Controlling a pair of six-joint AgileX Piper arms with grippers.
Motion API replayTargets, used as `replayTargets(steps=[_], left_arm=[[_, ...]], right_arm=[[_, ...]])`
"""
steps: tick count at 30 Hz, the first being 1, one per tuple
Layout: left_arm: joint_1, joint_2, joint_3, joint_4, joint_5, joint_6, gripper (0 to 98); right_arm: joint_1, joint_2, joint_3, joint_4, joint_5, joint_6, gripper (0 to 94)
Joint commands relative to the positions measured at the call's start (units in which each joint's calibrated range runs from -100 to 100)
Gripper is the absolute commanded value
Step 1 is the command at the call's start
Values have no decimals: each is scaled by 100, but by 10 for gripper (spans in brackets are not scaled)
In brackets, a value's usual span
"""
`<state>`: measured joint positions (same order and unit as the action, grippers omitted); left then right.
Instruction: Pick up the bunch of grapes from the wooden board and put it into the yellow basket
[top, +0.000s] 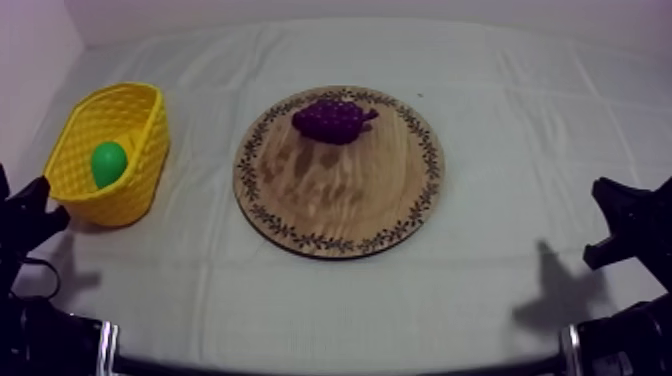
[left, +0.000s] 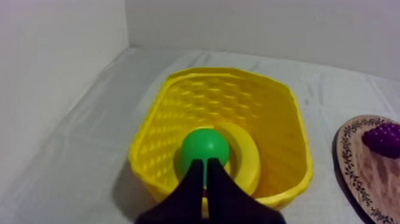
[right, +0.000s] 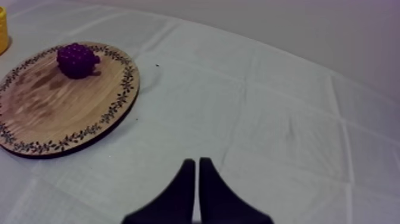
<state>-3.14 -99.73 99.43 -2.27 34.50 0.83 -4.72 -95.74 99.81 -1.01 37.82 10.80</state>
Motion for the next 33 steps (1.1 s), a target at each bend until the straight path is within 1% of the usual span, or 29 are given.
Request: replayTargets(steps=[1, 8, 12, 19, 30, 33], left_arm=[[-30, -1, -21, 25, 83, 765, 0], [-30, -1, -21, 25, 83, 785, 0], [-30, -1, -21, 25, 83, 590, 0], [-30, -1, -11, 27, 83, 583, 0], [-50, -1, -29, 25, 62, 385, 0], [-61, 13, -93, -13, 28, 328, 0]], right_arm=[[-2, -1, -3, 1, 0, 11, 4], [-2, -1, -3, 1, 0, 13, 4], [-2, -1, -3, 1, 0, 14, 4], [-2, -1, -3, 1, 0, 16, 4], [-2, -1, -3, 1, 0, 16, 4], [-2, -1, -3, 1, 0, 16, 4]])
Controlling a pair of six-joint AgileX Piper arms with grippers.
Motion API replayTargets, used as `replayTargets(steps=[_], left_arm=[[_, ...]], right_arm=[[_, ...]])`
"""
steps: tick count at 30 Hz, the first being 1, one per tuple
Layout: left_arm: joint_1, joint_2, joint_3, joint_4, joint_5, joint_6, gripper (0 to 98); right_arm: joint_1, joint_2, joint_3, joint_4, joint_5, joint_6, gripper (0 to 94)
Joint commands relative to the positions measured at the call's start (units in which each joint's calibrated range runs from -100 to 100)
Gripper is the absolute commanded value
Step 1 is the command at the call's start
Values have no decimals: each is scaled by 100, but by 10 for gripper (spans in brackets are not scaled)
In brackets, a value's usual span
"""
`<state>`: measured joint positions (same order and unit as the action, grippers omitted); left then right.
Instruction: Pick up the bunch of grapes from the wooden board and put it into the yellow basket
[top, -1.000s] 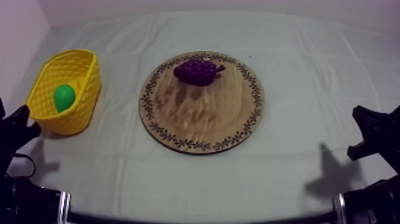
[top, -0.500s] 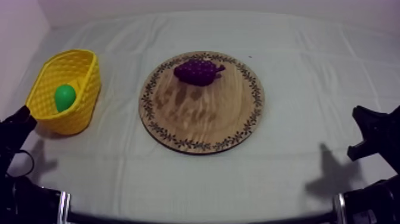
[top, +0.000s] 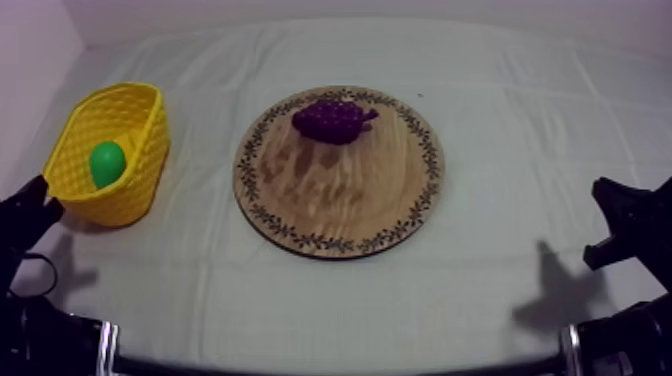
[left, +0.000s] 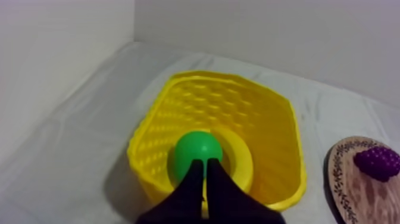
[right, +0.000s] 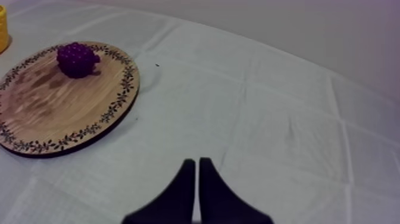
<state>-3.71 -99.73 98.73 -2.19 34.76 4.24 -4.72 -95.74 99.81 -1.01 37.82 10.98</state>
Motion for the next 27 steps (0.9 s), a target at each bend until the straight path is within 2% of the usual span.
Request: replayTargets(steps=[1, 13, 21, 27], left_arm=[[-3, 45, -64, -49, -3, -26, 0], [267, 1695, -2005, -61, 241, -109, 0], [493, 3205, -3601, -38, 687, -254, 0], [535, 4213, -4629, 210, 802, -523, 0]], right_arm=[[-2, -1, -3, 1, 0, -2, 4], [-2, -1, -3, 1, 0, -2, 4], [-2, -1, -3, 1, 0, -2, 4], [-2, -1, -3, 1, 0, -2, 4]])
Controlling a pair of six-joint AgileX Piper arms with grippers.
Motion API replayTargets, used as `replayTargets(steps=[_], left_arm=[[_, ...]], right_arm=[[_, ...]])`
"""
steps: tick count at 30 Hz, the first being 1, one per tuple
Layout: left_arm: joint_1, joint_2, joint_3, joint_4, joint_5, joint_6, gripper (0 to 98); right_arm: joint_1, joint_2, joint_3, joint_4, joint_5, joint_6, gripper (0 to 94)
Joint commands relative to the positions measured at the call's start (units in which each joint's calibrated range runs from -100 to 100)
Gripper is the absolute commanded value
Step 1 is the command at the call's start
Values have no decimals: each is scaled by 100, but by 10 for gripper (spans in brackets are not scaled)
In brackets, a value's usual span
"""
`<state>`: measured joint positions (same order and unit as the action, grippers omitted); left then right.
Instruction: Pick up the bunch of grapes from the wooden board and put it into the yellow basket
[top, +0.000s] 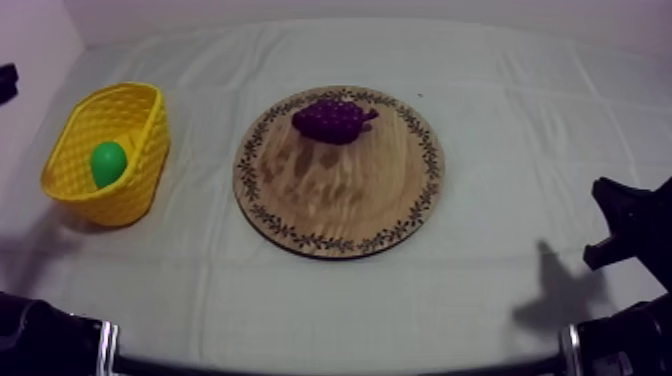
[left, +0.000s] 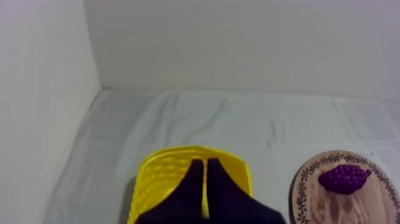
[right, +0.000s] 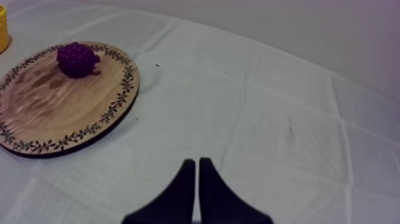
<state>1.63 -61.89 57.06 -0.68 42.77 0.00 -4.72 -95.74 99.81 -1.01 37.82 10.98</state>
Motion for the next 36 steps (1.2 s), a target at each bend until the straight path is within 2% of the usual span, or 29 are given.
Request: replayTargets(steps=[1, 6, 12, 26, 36], left_arm=[[5, 582, -620, 127, 8, -162, 0], [99, 1362, -1456, 378, 197, -400, 0], [375, 2383, -2604, 438, 685, -569, 0], [1405, 4654, -4936, 279, 1457, -758, 0], [2127, 6134, -5758, 44, 1678, -883, 0]], right_arm=[[-2, -1, -3, 1, 0, -2, 4], [-2, -1, -3, 1, 0, -2, 4], [-2, -1, -3, 1, 0, -2, 4], [-2, -1, -3, 1, 0, -2, 4], [-2, -1, -3, 1, 0, -2, 4]])
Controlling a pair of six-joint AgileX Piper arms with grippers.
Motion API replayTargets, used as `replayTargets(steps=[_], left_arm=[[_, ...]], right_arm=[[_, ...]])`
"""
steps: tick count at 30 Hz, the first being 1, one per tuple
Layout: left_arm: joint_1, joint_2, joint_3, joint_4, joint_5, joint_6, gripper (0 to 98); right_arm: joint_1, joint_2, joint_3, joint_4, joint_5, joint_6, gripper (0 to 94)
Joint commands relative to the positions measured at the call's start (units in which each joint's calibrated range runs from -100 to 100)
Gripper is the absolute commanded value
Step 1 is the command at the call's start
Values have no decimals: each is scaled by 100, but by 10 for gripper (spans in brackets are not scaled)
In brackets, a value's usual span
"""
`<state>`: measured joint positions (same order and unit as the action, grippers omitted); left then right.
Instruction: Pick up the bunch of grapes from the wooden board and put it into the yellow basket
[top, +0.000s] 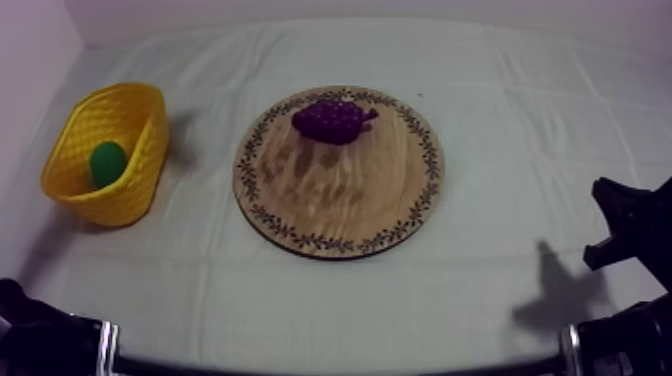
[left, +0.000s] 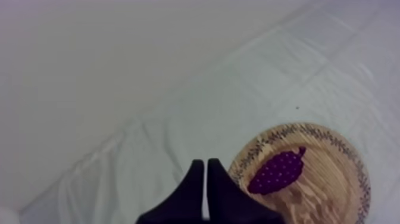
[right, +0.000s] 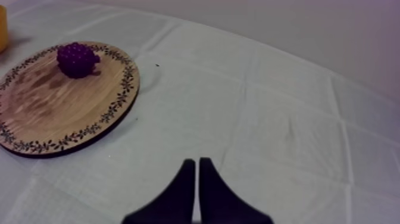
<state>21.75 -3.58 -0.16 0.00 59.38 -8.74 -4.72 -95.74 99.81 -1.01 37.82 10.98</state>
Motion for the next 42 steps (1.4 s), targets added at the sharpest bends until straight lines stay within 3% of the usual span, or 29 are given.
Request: replayTargets(steps=[1, 10, 19, 22, 24, 27, 29, 33, 42], left_arm=[[183, 437, -67, -61, 41, -26, 0], [612, 1666, -331, -236, 138, -168, 0], [704, 2654, -801, -174, 485, -511, 11], [708, 2795, -965, -166, 726, -472, 174], [701, 2852, -1056, -178, 905, -410, 342], [683, 2922, -1115, -210, 1315, -443, 694], [668, 2958, -1144, -216, 1625, -543, 834], [659, 3023, -1226, -221, 1894, -603, 936], [735, 3282, -1170, -184, 1869, -765, 967]], right_arm=[[-2, -1, -3, 1, 0, -2, 4], [-2, -1, -3, 1, 0, -2, 4], [-2, -1, -3, 1, 0, -2, 4], [-2, -1, -3, 1, 0, -2, 4], [-2, -1, -3, 1, 0, -2, 4], [-2, -1, -3, 1, 0, -2, 4], [-2, -1, -3, 1, 0, -2, 4], [-2, -1, -3, 1, 0, -2, 4], [-2, -1, -3, 1, 0, -2, 4]])
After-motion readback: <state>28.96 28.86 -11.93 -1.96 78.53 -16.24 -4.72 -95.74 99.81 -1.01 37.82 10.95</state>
